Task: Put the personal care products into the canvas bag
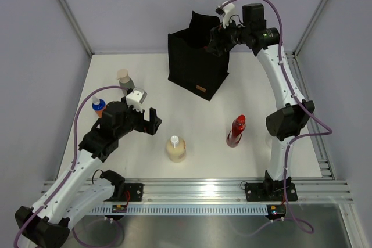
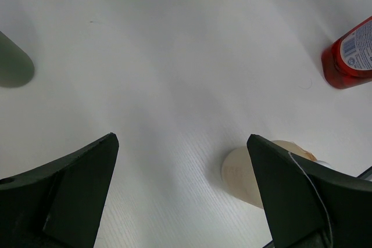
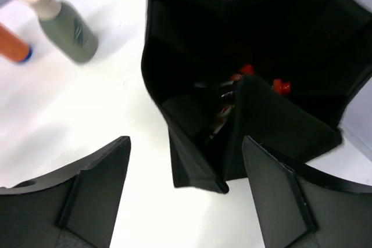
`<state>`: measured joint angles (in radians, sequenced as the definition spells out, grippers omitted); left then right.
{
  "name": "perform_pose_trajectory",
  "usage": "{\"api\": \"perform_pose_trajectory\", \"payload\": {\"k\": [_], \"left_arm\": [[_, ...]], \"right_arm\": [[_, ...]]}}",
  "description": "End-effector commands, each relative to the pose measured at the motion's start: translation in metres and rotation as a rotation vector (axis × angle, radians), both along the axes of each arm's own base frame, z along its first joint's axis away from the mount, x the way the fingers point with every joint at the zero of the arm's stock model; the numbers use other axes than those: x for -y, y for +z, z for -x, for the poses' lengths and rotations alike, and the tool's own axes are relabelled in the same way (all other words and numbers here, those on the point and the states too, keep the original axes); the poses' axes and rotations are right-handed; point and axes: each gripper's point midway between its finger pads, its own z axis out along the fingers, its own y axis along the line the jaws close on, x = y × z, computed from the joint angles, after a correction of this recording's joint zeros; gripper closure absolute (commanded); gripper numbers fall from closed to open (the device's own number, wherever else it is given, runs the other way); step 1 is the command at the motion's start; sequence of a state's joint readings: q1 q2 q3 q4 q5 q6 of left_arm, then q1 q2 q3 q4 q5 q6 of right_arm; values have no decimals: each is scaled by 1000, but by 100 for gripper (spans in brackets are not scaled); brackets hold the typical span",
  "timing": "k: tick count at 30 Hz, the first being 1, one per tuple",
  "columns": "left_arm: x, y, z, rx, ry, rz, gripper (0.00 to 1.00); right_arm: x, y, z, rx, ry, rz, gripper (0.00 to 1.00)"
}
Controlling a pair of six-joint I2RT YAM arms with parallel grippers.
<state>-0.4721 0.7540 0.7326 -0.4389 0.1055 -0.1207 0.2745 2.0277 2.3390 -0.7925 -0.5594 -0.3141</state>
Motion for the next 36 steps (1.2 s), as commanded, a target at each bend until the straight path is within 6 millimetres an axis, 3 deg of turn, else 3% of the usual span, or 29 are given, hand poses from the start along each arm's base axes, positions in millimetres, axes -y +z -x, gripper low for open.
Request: {"api": "perform_pose_trajectory", "payload": {"k": [1, 6, 10, 15, 19, 22, 24, 25, 27, 31, 36], "left_arm": [[7, 14, -3, 56, -36, 29, 1], [7, 13, -2, 55, -38, 28, 1], [8, 12, -3, 50, -39, 27, 1], [9, 12, -2, 48, -43, 28, 1], [9, 12, -1, 49, -49, 30, 1], [13, 14, 1, 48, -76, 43, 1], [25, 17, 7, 44, -138, 85, 1], [29, 17, 10, 33, -158, 103, 1], [41, 20, 14, -3, -199, 166, 1], [49, 21, 17, -83, -183, 228, 1], [44, 26, 22, -87, -124, 239, 1]], "right_arm": [[-13, -17, 28, -44, 101, 68, 19], [-8, -17, 17, -42, 1, 43, 20], [12, -15, -12, -7, -214, 68, 25], [2, -23, -10, -70, -187, 35, 34], [-13, -26, 9, -117, -87, 2, 52], [-25, -20, 41, -128, 63, -20, 69], [-26, -16, 60, -129, 122, -31, 77], [-29, -15, 69, -140, 153, -42, 88], [-28, -10, 78, -148, 167, -53, 99], [-27, -3, 85, -141, 159, -78, 100], [-29, 17, 107, -110, 190, -144, 100]]}}
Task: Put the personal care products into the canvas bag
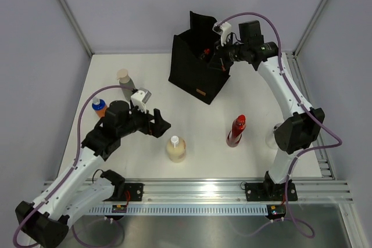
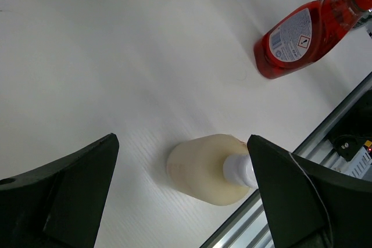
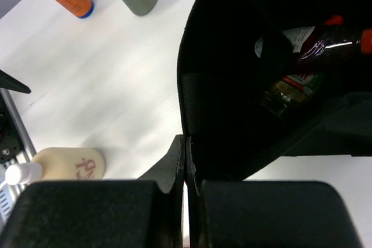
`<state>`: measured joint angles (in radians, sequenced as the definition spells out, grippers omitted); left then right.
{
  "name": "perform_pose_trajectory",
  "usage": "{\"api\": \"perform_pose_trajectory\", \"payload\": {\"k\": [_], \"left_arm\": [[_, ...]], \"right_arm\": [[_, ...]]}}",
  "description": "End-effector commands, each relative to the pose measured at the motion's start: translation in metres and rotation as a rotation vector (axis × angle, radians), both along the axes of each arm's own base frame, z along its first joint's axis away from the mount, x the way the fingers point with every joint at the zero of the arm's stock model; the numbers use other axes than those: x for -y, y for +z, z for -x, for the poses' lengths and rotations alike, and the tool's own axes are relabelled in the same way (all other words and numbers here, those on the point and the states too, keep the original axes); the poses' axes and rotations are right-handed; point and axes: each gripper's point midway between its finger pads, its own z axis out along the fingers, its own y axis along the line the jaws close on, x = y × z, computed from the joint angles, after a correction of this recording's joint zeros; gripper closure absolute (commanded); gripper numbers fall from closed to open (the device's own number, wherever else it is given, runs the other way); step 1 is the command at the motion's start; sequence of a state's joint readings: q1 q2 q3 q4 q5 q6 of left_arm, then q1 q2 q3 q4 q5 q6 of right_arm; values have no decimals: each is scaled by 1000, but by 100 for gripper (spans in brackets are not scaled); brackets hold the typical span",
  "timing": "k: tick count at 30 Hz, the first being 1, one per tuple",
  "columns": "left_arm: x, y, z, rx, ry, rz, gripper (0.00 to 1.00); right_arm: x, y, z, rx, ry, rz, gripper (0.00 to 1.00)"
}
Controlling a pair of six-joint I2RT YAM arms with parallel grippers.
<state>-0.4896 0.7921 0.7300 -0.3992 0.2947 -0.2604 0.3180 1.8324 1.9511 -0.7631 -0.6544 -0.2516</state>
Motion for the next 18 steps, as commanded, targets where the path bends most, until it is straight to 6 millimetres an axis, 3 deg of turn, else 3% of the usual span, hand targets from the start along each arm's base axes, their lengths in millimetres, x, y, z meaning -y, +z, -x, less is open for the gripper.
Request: {"api": "perform_pose_trajectory", "payload": {"k": [1, 2, 3, 5, 6, 7, 8, 12, 13, 15, 16, 17, 18], "left_arm": [[9, 23, 8, 25, 3, 68, 1], [10, 21, 9, 14, 8, 66, 1], [9, 20, 7, 13, 26, 53, 1], [9, 7, 11, -40, 47, 14, 1], [7, 4, 10, -43, 71, -5, 1], [8, -3, 14, -77, 93, -15, 1], [5, -5, 12, -88, 134, -23, 1], [-3, -12, 16, -99, 277, -19, 1], [10, -7, 23, -69, 230, 14, 1], [20, -17, 35, -16, 150, 13, 1], [35, -12, 42, 36, 71, 42, 1], [38, -23, 47, 63, 24, 15, 1], [45, -20, 55, 89, -19, 33, 1]], "right_arm": [[-12, 64, 38, 84, 90, -132, 100], [-12, 64, 39, 78, 91, -131, 95], [-11, 64, 38, 77, 87, -126, 66], [-5, 66, 42, 121, 88, -97, 40], [-3, 71, 45, 148, 85, -89, 19], [-1, 70, 48, 168, 91, -84, 10], [5, 87, 59, 245, 107, -80, 4], [23, 101, 84, 331, 96, -78, 0], [25, 102, 91, 339, 113, -90, 1], [36, 96, 113, 361, 173, -108, 1], [40, 95, 118, 381, 185, -112, 0], [47, 87, 130, 398, 195, -107, 1], [54, 85, 134, 412, 196, -114, 1]]}}
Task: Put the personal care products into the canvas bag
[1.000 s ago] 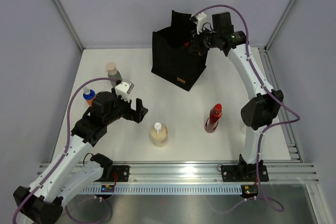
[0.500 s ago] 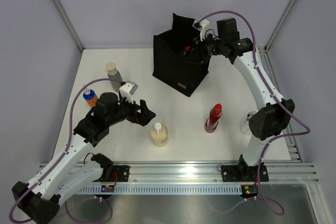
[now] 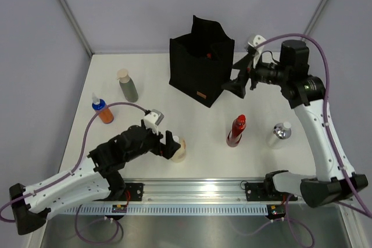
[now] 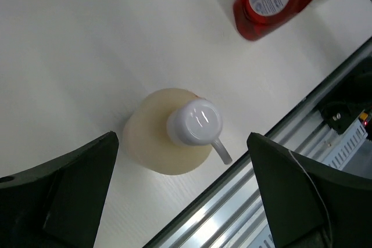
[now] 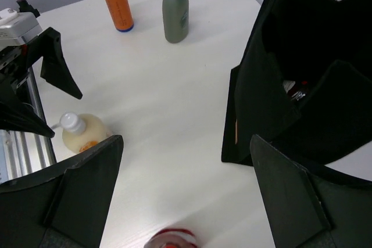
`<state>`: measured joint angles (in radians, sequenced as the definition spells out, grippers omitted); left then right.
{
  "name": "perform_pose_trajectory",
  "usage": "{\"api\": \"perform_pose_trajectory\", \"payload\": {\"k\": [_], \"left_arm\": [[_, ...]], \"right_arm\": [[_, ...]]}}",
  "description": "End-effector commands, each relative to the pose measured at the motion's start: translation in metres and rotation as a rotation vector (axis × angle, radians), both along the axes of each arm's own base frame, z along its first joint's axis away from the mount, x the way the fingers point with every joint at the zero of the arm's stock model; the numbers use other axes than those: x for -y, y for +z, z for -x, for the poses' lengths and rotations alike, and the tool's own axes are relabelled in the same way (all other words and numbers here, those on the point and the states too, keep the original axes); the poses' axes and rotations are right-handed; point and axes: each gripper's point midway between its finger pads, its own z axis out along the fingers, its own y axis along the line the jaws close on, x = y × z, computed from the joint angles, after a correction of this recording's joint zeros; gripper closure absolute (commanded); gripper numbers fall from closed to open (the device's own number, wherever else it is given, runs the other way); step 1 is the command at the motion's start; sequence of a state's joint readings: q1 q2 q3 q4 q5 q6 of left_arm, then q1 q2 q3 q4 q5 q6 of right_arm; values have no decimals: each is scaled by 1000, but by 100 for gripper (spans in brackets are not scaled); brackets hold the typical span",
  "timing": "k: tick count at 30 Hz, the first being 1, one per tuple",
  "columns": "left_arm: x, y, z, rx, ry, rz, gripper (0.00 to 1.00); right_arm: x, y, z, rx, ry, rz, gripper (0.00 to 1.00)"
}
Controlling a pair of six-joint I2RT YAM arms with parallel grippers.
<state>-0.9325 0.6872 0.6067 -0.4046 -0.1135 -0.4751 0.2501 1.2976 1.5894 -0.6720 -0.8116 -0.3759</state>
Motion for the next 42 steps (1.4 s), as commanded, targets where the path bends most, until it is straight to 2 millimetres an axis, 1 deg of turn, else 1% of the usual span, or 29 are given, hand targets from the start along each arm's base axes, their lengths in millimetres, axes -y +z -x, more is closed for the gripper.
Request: {"api": "perform_pose_trajectory", "payload": {"k": [1, 3, 4, 5, 6, 7, 9, 10, 12, 13, 15, 18, 21, 23, 24, 25, 26, 27, 28, 29, 32, 33, 34, 35, 36, 39, 40, 41, 42], "left_arm": [[19, 18, -1, 160, -46, 77, 1], [16, 10, -4, 185, -10, 56, 1], [20, 11, -3, 203, -18, 69, 1], [22, 7, -3, 209, -20, 68, 1], [22, -6, -3, 201, -25, 52, 1], [25, -13, -5, 195, -23, 37, 1], [25, -30, -9, 166, 0, -12, 1], [26, -48, -11, 125, 14, -68, 1], [21, -63, -18, 116, 80, -135, 1], [19, -76, -20, 100, 104, -172, 1], [17, -83, -23, 121, 139, -193, 1], [19, -86, -26, 152, 161, -159, 3], [19, -82, -28, 185, 187, -127, 14], [15, -80, -29, 209, 206, -123, 30], [16, -73, -30, 222, 212, -94, 41], [15, -71, -30, 229, 213, -90, 53], [14, -70, -30, 236, 216, -86, 78], [13, -64, -30, 243, 221, -70, 89], [13, -59, -30, 252, 217, -65, 97], [13, -54, -31, 256, 217, -59, 100], [20, -4, -36, 339, 197, -7, 100], [24, 33, -42, 380, 207, 43, 100], [24, 53, -48, 428, 199, 32, 100], [30, 73, -52, 448, 167, 53, 100], [25, 116, -68, 498, 199, 95, 100], [33, 151, -107, 513, 171, 100, 100], [35, 199, -117, 561, 176, 163, 100], [46, 196, -141, 540, 151, 138, 100], [51, 209, -152, 545, 143, 147, 100]], "right_arm": [[14, -17, 21, 59, 78, -10, 1], [20, -16, 35, 76, 92, -16, 1], [25, -28, 39, 36, 87, -11, 1], [26, -28, 48, 50, 97, -7, 1], [26, -31, 53, 45, 100, -6, 0], [27, -43, 56, 18, 98, -3, 1], [30, -45, 64, 38, 88, 0, 1], [31, -54, 66, 20, 80, 2, 0], [35, -54, 70, 38, 63, -4, 1], [37, -58, 73, 34, 57, -6, 0], [41, -61, 73, 31, 48, -17, 0], [45, -65, 74, 27, 31, -29, 0], [48, -68, 75, 28, 24, -39, 0], [48, -70, 74, 17, 21, -48, 1], [48, -70, 73, 19, 21, -53, 0], [49, -72, 72, 14, 20, -56, 1], [49, -74, 72, 6, 19, -58, 0], [49, -74, 71, 6, 21, -58, 0], [50, -77, 70, -1, 14, -59, 1], [51, -78, 70, 1, 11, -59, 0], [51, -82, 70, -7, 11, -61, 0], [51, -84, 70, -9, 14, -63, 0], [50, -87, 70, -17, 15, -64, 1], [50, -88, 70, -19, 15, -64, 1], [54, -90, 68, -23, -1, -64, 0], [60, -92, 64, -24, -27, -64, 1], [61, -93, 63, -23, -33, -63, 1], [62, -93, 62, -20, -40, -62, 0], [63, -95, 61, -24, -45, -61, 1]]}}
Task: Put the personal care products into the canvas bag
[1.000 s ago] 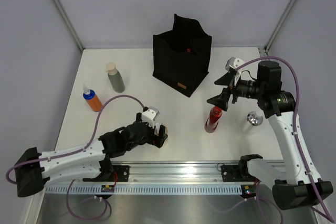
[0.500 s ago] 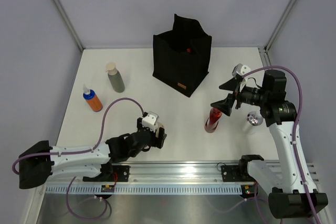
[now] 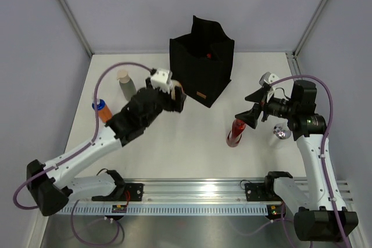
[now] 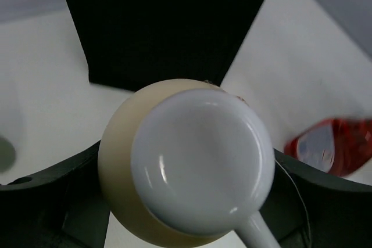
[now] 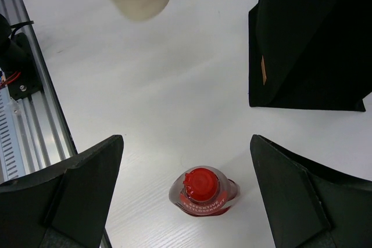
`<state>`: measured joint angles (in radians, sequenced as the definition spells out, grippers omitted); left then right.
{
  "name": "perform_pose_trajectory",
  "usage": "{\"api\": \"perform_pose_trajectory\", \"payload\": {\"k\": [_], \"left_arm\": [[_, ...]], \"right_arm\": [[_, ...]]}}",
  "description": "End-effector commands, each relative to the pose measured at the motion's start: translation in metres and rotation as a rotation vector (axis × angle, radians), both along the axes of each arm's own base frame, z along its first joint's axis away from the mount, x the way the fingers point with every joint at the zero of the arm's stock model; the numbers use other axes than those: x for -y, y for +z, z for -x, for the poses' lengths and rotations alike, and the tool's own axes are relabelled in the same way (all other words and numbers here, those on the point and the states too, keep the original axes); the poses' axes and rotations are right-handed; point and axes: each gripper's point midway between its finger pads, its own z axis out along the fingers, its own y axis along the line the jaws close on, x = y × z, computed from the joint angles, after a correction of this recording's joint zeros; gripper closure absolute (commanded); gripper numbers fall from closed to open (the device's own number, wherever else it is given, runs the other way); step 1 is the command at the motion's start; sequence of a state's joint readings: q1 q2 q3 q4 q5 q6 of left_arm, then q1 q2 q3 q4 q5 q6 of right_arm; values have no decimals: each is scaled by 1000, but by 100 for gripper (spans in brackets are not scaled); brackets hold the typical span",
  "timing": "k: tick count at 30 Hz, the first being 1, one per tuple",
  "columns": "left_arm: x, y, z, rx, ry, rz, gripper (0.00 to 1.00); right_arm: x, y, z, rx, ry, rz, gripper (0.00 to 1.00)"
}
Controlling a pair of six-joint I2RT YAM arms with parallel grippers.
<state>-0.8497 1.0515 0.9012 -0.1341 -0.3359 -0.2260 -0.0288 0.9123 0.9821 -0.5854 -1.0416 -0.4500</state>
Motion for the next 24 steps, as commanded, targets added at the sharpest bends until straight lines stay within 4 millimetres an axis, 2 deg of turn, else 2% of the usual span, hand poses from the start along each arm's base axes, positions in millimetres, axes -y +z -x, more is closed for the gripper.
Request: {"api": "perform_pose_trajectory", "payload": {"k": [1, 2, 4, 5, 6, 7, 8, 9, 11, 12, 13, 14, 15, 16, 18, 19, 20, 24], "left_arm": [[29, 173, -46, 303, -99, 249, 100], [42, 168, -69, 284, -118, 234, 100], [51, 197, -91, 328, -124, 275, 100], [49, 241, -97, 402, -132, 328, 100], [61, 236, -120, 393, -124, 342, 100], [68, 245, -128, 412, -144, 356, 100], [64, 283, -132, 490, -139, 397, 100], [77, 268, -156, 475, -132, 377, 100], [82, 274, -177, 504, -119, 373, 100], [81, 297, -179, 550, -118, 400, 100], [95, 273, -202, 514, -129, 381, 100], [94, 269, -213, 509, -122, 379, 100], [94, 277, -217, 524, -124, 395, 100], [99, 257, -233, 493, -120, 385, 100], [93, 245, -247, 470, -105, 392, 100], [93, 229, -256, 447, -97, 381, 100], [87, 223, -262, 441, -85, 377, 100], [78, 194, -279, 403, -48, 321, 100]], "right_arm": [[1, 8, -3, 56, 1, -9, 1], [3, 7, -5, 53, -9, -5, 1], [4, 6, -6, 50, -15, -3, 1], [4, 5, -6, 47, -15, -3, 0], [4, 5, -6, 45, -16, -3, 1], [4, 4, -7, 40, -16, -2, 1], [4, 4, -7, 39, -16, -2, 1], [4, 3, -7, 36, -16, -2, 1], [4, 4, -7, 34, -15, -4, 1], [4, 3, -7, 33, -16, -3, 0], [5, 3, -8, 33, -21, -2, 0], [5, 3, -8, 33, -26, 0, 1], [6, 3, -9, 33, -29, 1, 1], [6, 3, -9, 36, -32, 3, 0], [6, 3, -10, 39, -36, 6, 0], [7, 3, -10, 35, -39, 6, 1], [7, 2, -11, 32, -39, 5, 0], [6, 2, -12, 25, -35, 0, 1]]}}
